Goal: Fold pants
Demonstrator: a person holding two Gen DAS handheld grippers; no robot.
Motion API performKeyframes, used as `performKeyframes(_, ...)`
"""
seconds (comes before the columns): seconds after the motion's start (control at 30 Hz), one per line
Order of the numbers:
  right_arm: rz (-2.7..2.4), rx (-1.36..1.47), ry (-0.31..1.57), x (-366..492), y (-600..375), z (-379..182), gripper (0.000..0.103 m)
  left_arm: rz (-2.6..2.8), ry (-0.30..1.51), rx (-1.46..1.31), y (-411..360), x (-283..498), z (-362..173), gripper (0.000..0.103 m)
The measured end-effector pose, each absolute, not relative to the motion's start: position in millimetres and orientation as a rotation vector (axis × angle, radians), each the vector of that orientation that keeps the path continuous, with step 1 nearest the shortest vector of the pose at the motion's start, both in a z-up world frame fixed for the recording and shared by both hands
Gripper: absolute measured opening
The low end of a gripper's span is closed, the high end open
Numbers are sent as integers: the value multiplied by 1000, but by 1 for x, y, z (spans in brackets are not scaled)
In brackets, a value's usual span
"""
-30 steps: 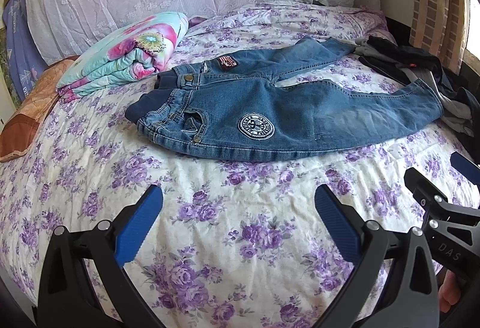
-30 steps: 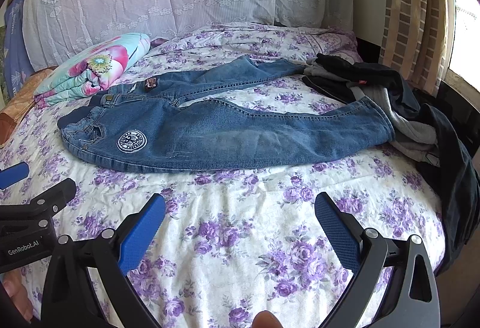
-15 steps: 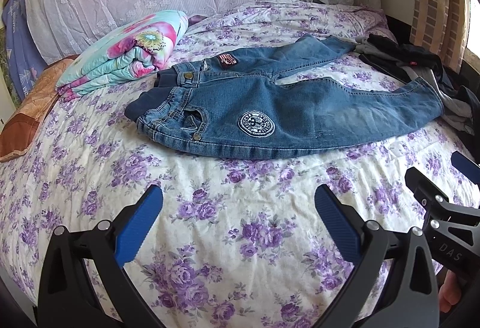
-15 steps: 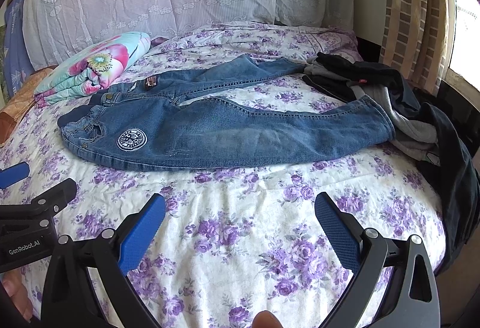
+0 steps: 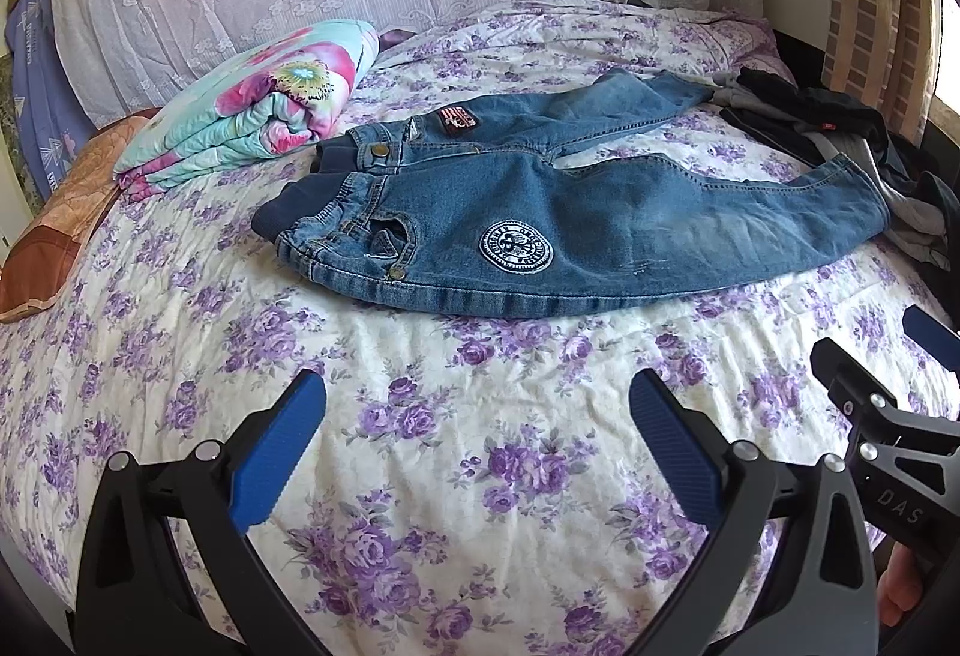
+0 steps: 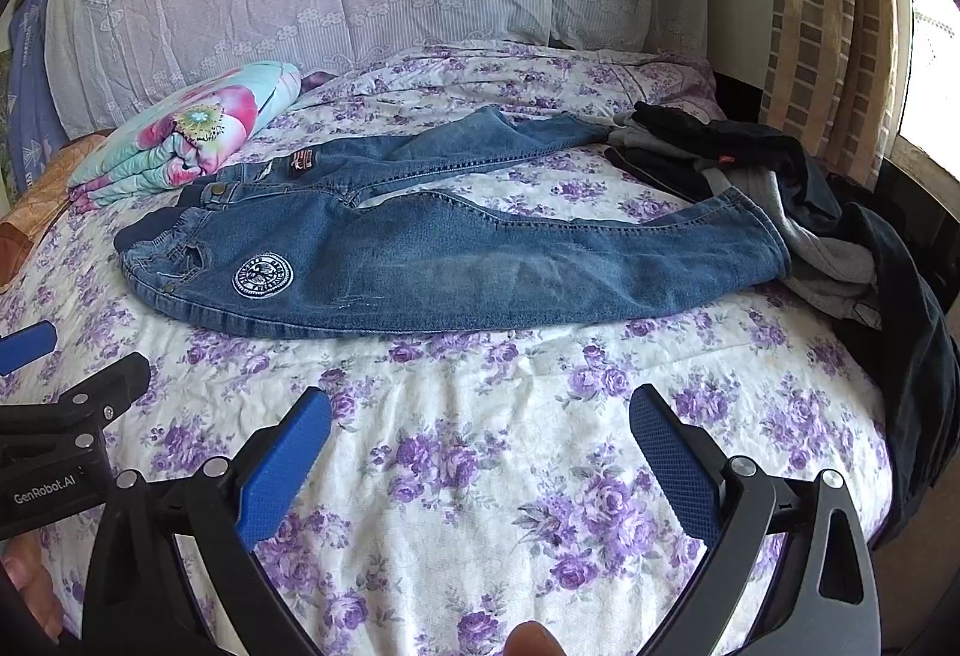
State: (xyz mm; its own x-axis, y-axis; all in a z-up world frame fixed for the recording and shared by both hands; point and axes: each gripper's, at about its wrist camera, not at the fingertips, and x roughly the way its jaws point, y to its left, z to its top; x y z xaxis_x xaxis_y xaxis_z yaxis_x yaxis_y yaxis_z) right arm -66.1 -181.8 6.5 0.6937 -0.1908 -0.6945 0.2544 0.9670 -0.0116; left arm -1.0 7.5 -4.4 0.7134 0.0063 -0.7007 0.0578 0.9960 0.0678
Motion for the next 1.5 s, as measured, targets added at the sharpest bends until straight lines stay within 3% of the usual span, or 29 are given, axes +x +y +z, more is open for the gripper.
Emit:
performKeyframes(1.17,-236,95,784,-66,-179,3,100,-65,790,104,6,-1,-9,99)
performKeyframes(1.5,-21,-55,749,-28,-121,10,100,-7,839,-1,142,44,0,99)
